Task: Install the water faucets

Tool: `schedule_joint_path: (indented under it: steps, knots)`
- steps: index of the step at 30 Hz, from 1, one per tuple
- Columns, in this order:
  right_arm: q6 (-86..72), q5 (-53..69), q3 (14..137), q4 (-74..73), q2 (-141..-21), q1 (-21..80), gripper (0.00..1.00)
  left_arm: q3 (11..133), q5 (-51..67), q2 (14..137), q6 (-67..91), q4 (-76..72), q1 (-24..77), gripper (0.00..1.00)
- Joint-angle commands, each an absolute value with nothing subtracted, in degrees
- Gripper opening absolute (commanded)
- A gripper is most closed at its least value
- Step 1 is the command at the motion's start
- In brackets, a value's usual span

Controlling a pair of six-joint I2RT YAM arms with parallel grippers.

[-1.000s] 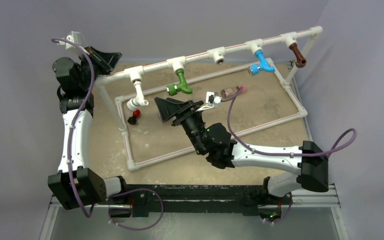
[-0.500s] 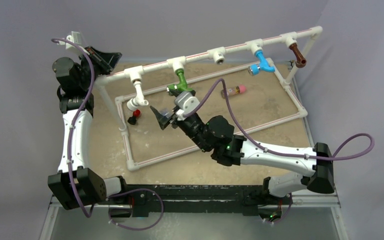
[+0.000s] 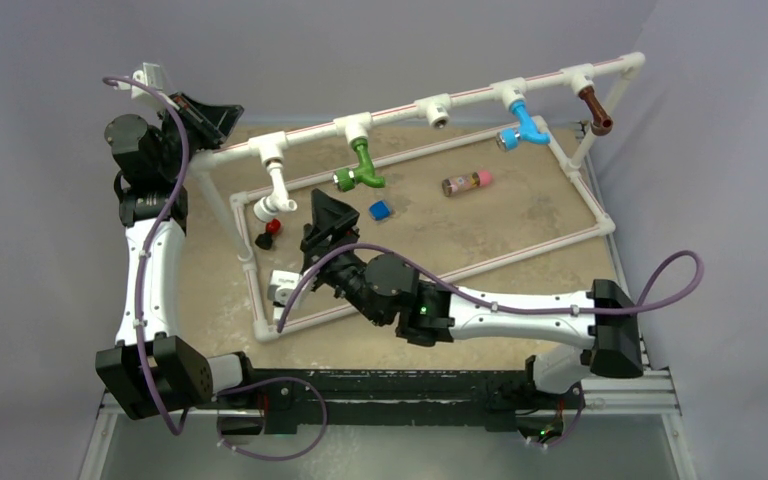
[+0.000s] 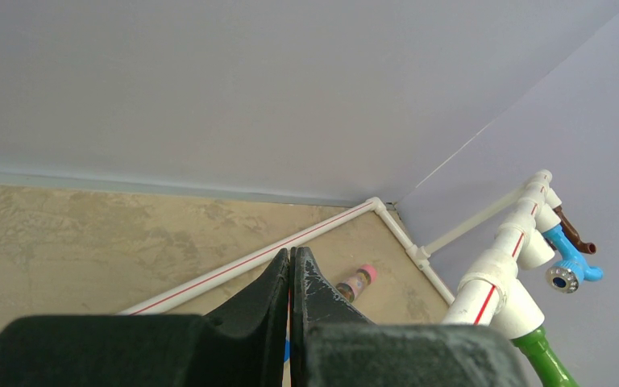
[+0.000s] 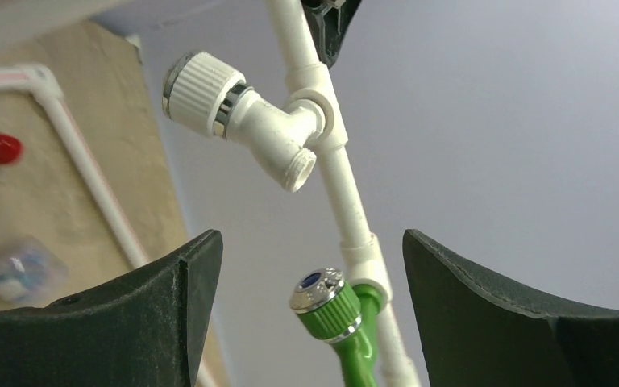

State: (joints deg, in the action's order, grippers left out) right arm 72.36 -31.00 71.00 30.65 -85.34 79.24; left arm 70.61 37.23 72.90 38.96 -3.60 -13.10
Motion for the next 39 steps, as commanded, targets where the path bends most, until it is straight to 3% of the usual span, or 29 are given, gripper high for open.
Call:
schedule_joint_path:
  steps: [1,25,39]
  knots:
    - [92.00,-36.54,70.97,41.00,-87.13,79.57,0.83,62.40,40.87,79.10,38.23,19.13,-12.61,0.00]
    - [105.35,-34.70,82.16,46.23,-101.37,79.28,0.80,62.41,41.04,79.19,38.22,19.07,-12.57,0.00]
    - [103.83,-34.67,87.02,42.13,-105.15,76.64,0.62,62.40,41.25,79.28,38.23,19.06,-12.57,0.00]
